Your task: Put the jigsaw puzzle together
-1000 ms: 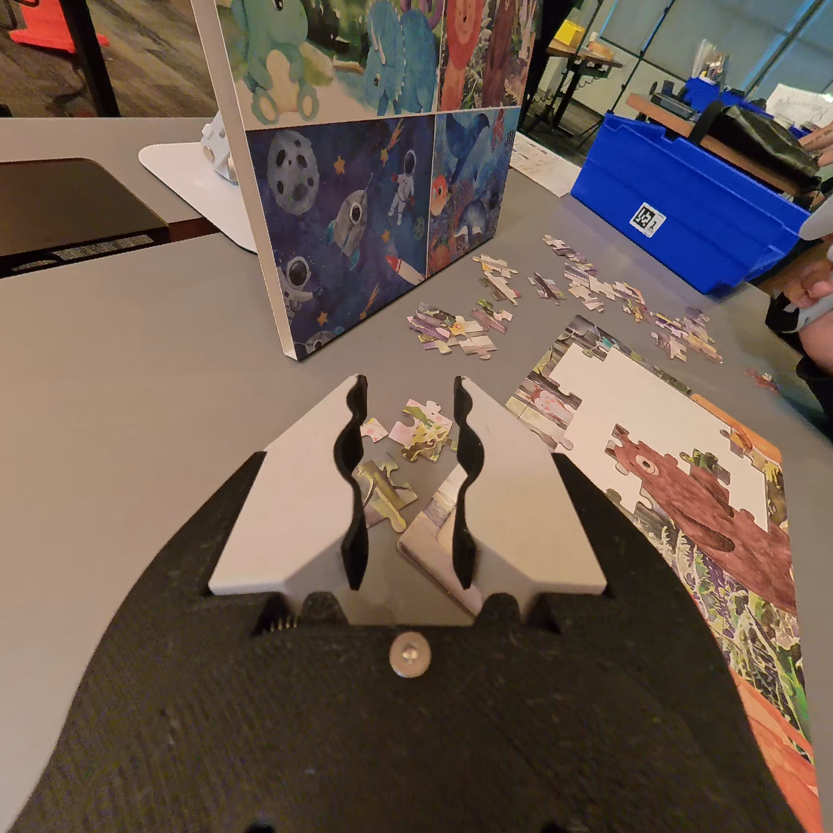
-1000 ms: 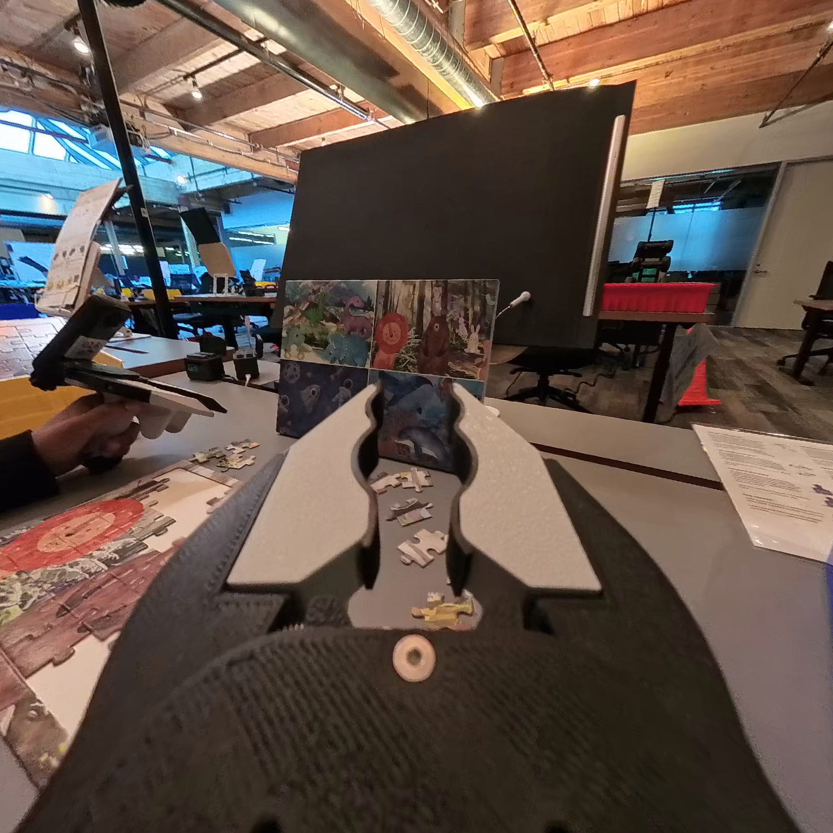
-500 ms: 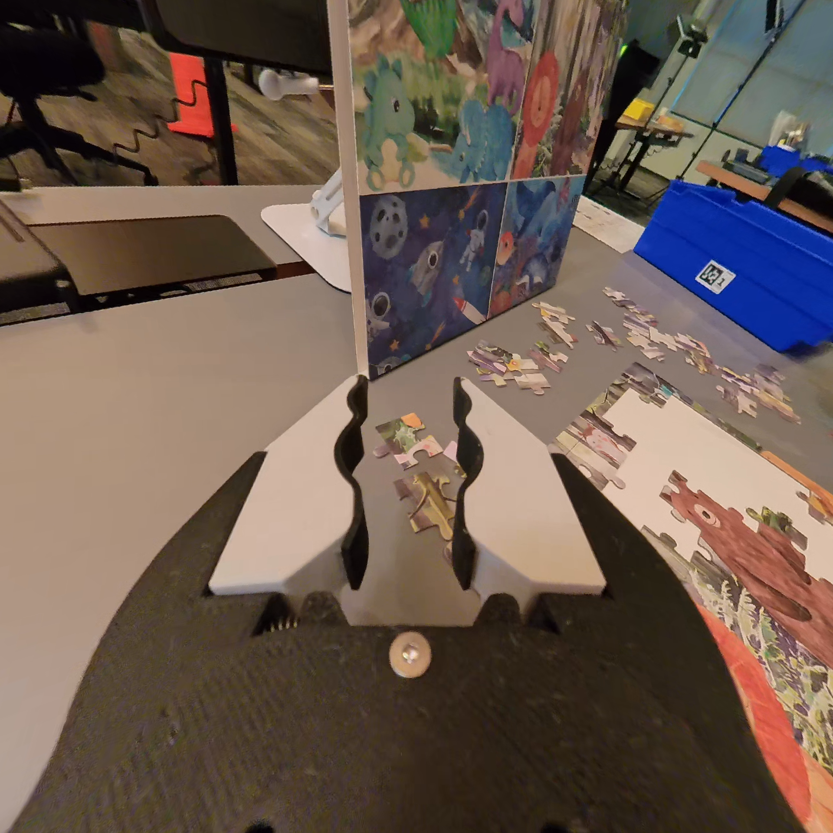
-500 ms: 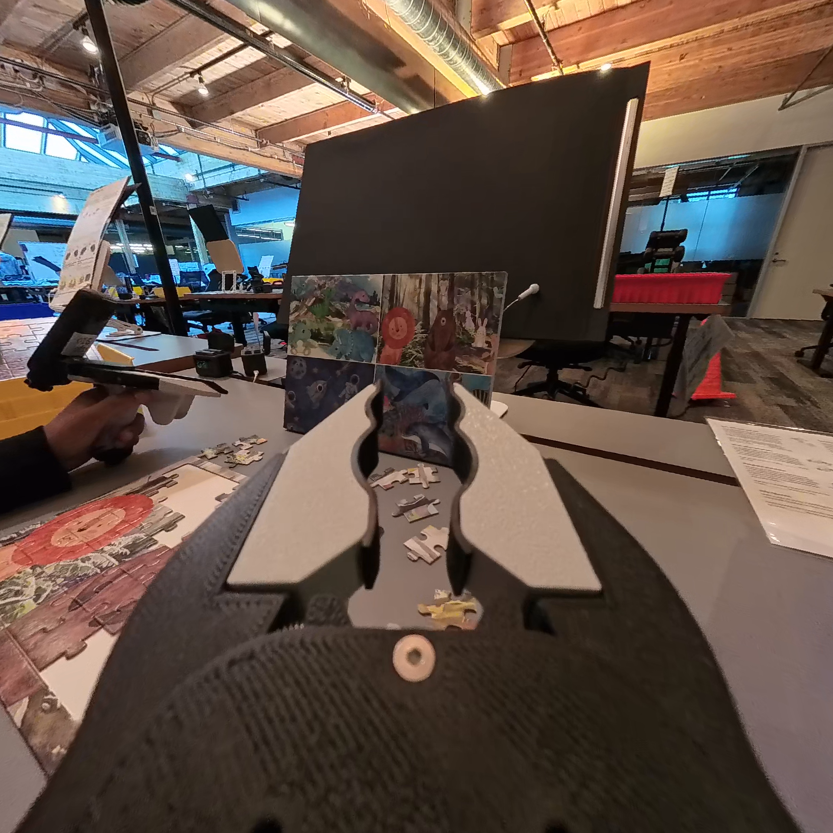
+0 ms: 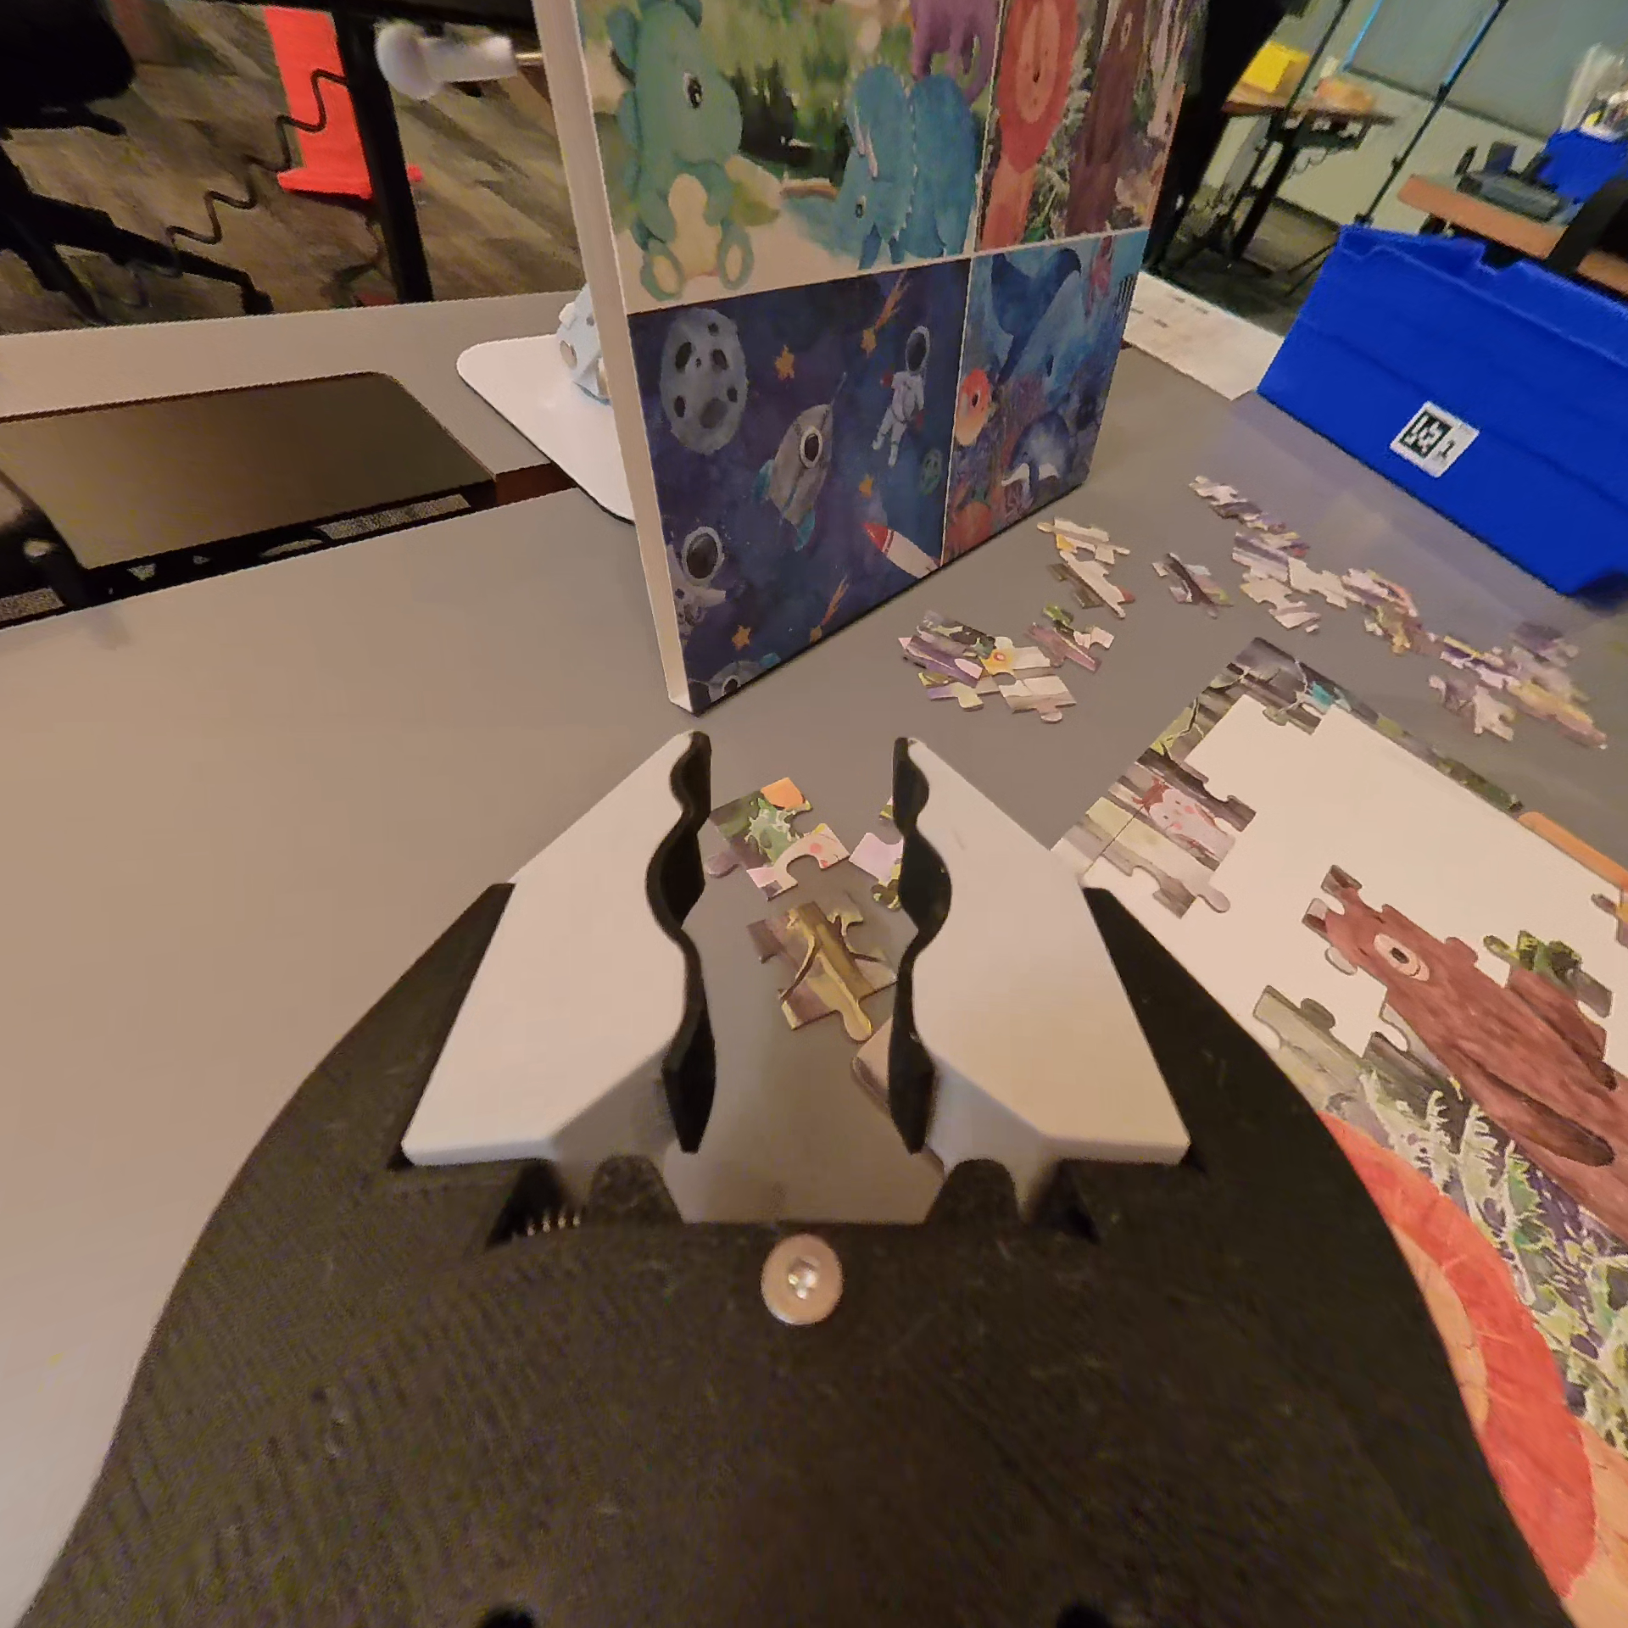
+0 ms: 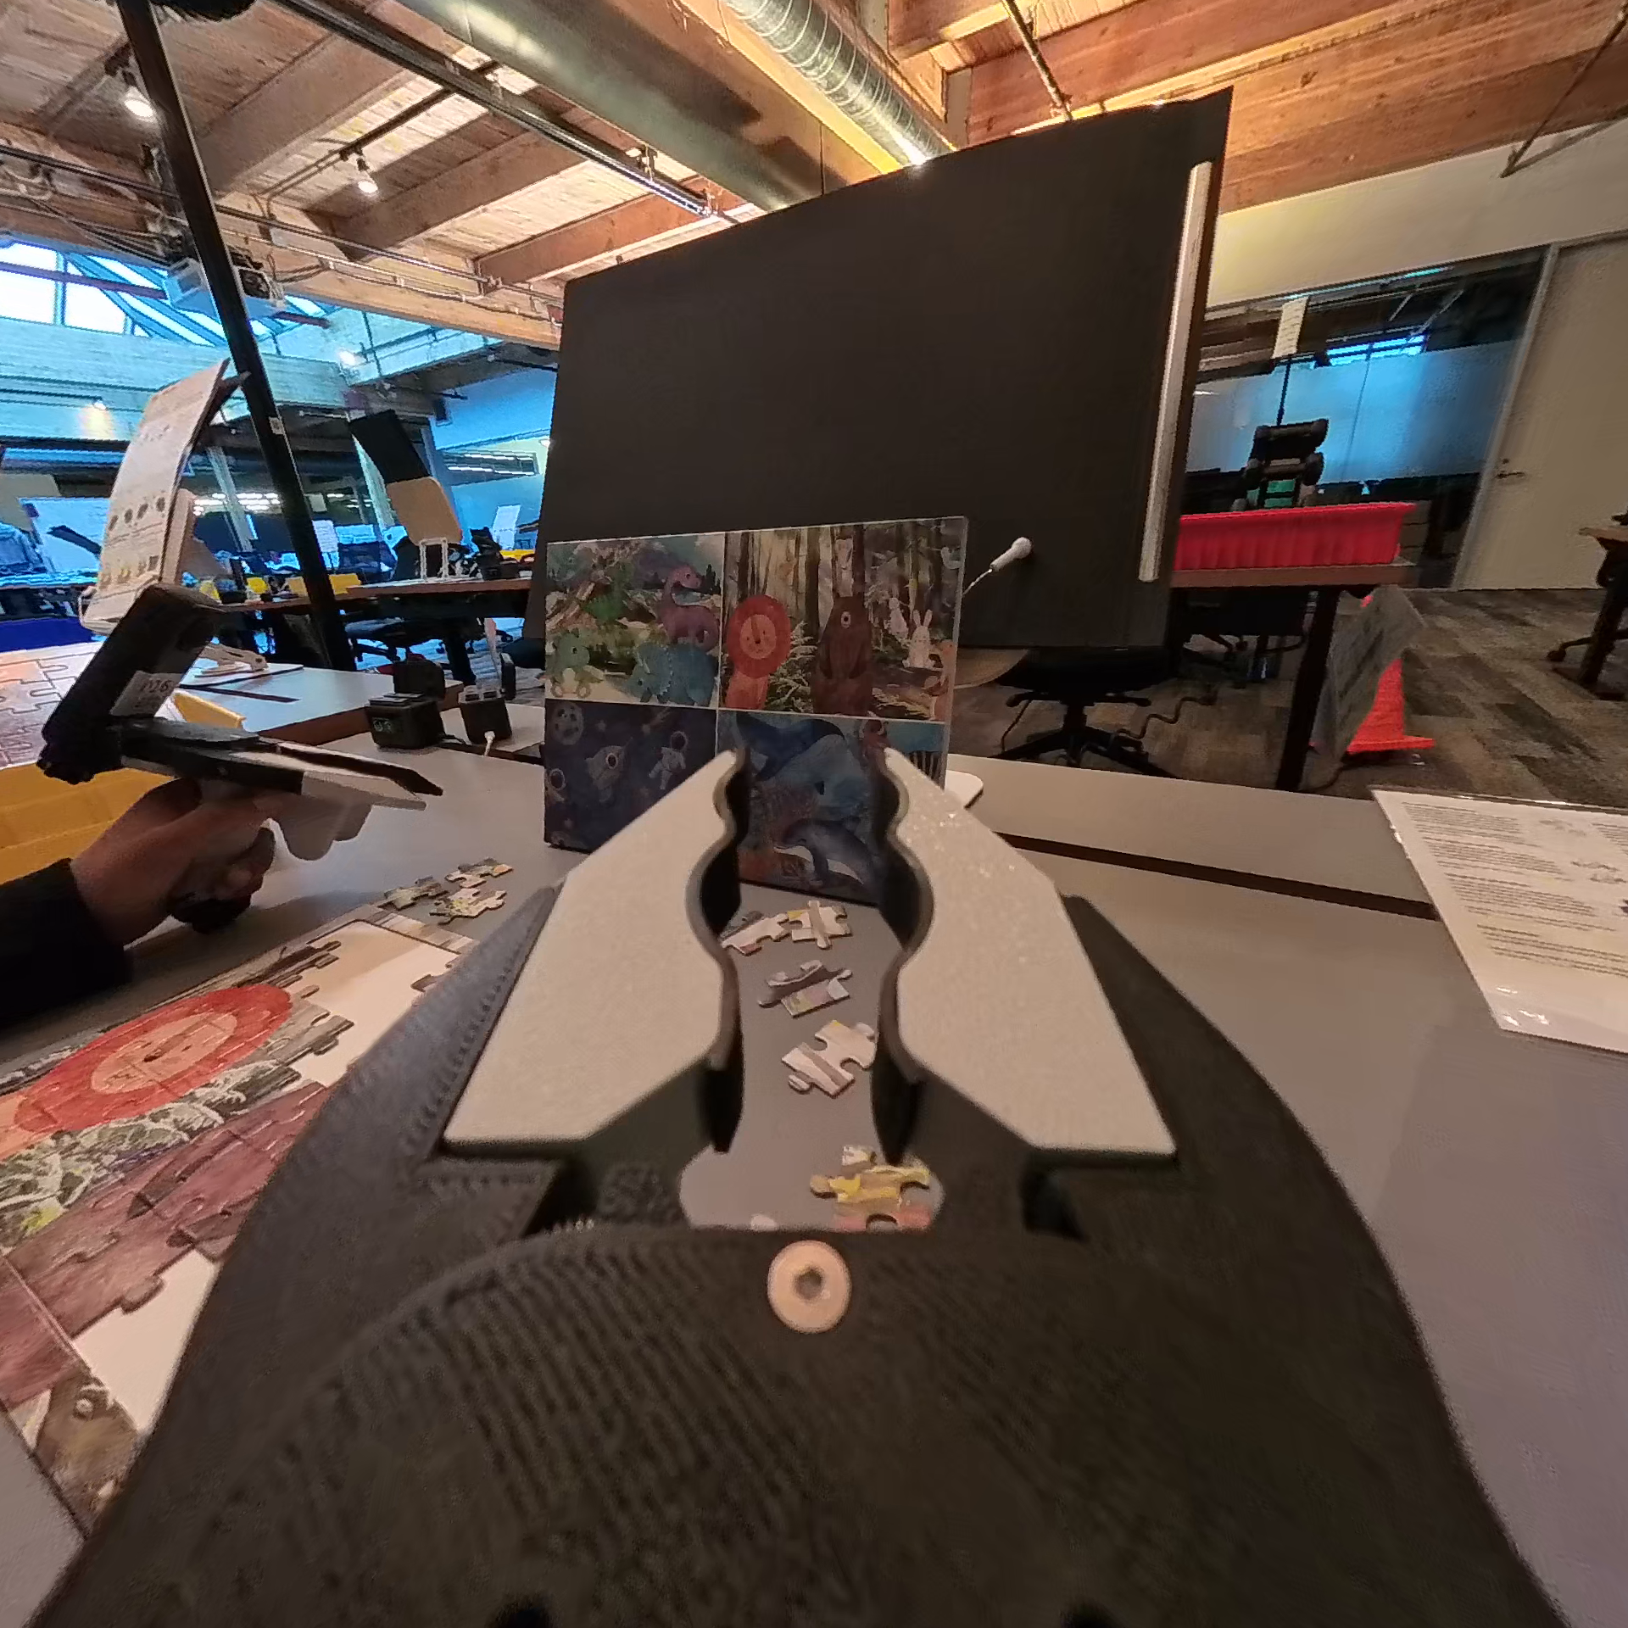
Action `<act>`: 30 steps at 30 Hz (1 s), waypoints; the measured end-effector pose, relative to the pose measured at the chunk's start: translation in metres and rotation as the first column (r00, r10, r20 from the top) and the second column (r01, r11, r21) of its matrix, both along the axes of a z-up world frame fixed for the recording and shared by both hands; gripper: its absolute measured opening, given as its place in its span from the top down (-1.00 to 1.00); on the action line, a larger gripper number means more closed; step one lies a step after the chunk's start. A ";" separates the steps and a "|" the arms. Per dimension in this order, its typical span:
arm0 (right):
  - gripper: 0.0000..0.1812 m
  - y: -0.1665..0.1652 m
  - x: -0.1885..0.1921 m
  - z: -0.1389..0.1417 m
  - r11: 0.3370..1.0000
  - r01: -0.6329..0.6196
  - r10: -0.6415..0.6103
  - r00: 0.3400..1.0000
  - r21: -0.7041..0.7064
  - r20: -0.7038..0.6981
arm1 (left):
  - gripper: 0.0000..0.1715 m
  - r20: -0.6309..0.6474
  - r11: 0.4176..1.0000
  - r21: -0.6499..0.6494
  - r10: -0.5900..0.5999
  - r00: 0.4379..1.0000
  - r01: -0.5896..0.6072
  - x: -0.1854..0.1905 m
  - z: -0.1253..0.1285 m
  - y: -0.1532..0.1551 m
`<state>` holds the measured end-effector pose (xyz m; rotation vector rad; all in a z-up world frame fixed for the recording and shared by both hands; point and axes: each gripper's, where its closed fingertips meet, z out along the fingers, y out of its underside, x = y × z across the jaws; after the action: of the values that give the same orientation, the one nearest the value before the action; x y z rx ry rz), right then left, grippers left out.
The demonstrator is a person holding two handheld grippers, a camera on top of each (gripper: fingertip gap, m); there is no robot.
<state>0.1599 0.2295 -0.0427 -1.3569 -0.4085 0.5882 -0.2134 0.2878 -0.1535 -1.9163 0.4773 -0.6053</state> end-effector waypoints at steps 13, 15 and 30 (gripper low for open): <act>0.74 -0.002 0.000 0.002 1.000 -0.019 0.019 0.999 -0.004 -0.034 | 0.51 -0.079 0.997 -0.015 -0.075 0.994 0.074 0.017 -0.008 -0.006; 0.73 -0.002 0.000 0.002 1.000 -0.021 0.021 0.999 -0.005 -0.036 | 0.51 -0.100 0.997 -0.015 -0.080 0.992 0.079 0.018 -0.010 -0.007; 0.74 -0.001 -0.003 0.000 0.999 -0.036 0.035 0.999 -0.017 -0.036 | 0.49 -0.206 0.995 -0.024 -0.102 0.973 0.099 0.026 -0.020 -0.009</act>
<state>0.1572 0.2281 -0.0432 -1.3566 -0.3995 0.6459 -0.1876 0.2790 -0.1736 -1.9874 0.7080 -0.4758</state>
